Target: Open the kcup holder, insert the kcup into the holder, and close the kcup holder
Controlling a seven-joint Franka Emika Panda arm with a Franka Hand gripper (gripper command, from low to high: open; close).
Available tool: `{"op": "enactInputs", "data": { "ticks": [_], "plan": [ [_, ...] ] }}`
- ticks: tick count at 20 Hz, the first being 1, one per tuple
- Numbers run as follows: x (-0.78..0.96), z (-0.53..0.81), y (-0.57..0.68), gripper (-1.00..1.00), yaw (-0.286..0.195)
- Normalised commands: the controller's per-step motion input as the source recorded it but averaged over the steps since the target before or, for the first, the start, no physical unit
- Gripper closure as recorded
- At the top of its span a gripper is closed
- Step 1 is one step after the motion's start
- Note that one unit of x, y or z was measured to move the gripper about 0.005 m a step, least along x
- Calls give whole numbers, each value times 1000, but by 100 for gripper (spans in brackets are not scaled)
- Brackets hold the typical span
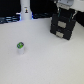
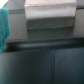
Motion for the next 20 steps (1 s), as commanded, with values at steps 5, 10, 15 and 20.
{"op": "enactInputs", "data": {
  "ticks": [5, 10, 15, 20],
  "plan": [
    [-396, -404, 80, -100, -1],
    [-432, -446, 23, -100, -32],
    [-391, -440, 7, -100, -23],
    [-238, -188, 7, 100, -9]
  ]
}}
